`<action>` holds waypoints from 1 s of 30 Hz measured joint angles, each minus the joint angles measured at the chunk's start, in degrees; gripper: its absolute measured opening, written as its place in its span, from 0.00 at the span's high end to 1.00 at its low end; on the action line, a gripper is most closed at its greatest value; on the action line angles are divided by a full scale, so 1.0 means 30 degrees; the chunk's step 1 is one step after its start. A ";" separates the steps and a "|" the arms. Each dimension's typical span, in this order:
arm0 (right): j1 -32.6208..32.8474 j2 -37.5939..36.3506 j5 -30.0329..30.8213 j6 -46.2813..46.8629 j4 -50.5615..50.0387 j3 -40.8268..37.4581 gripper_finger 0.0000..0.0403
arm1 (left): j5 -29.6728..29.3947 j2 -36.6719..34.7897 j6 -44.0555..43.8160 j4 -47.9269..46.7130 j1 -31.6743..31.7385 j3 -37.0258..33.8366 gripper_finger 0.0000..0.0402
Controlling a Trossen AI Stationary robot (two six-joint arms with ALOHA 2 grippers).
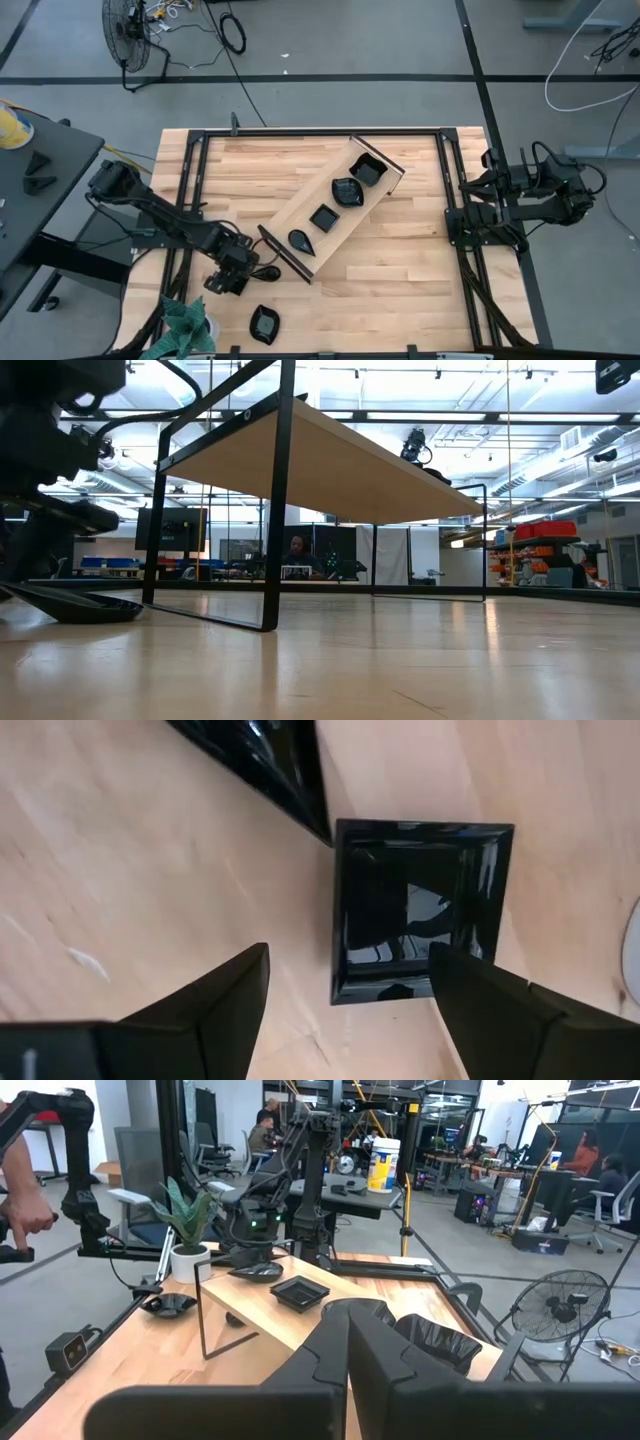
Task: Pick & Place Mini shaped plates
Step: Stack the black square shaped plate on top of the black square shaped plate on the shelf
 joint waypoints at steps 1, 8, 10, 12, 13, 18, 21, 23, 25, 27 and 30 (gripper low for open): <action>-0.0003 -0.0002 0.0000 -0.0002 0.0000 0.0000 0.97 | 0.0014 0.0167 0.0000 0.0056 -0.0007 0.0000 0.30; -0.0001 -0.0003 0.0000 -0.0003 0.0005 0.0000 0.97 | 0.0483 0.1142 -0.0381 0.0452 -0.0284 0.0051 0.30; 0.0004 0.0000 0.0000 0.0000 0.0007 0.0000 0.97 | 0.0495 0.1142 -0.0476 0.0477 -0.0284 0.0051 0.30; -0.0003 0.0000 0.0000 0.0000 -0.0001 0.0000 0.97 | 0.0543 0.1153 -0.0525 0.0494 -0.0284 0.0051 0.31; 0.0004 0.0000 0.0000 0.0000 0.0007 0.0000 0.97 | 0.0570 0.1162 -0.0525 0.0495 -0.0284 0.0051 0.33; 0.0004 0.0000 0.0000 0.0000 0.0000 0.0000 0.97 | 0.0589 0.1179 -0.0525 0.0532 -0.0253 0.0028 0.44; -0.0003 0.0000 0.0000 0.0000 0.0007 0.0000 0.97 | 0.0711 0.1164 -0.0503 0.0589 -0.0219 0.0015 0.52; -0.0002 0.0000 0.0000 0.0000 0.0007 0.0000 0.97 | 0.1422 0.1175 -0.0500 0.0724 -0.0255 0.0000 0.56; -0.0003 -0.0007 0.0000 0.0000 0.0000 0.0000 0.97 | 0.1929 0.1179 -0.0410 0.0672 -0.0299 -0.0002 0.60; -0.0003 -0.0006 0.0000 0.0000 0.0007 0.0000 0.97 | 0.2170 0.1179 -0.0321 0.0648 -0.0277 -0.0007 0.63; -0.0002 -0.0001 0.0000 0.0000 0.0006 0.0000 0.97 | 0.2136 0.1179 -0.0290 0.0629 -0.0267 -0.0007 0.69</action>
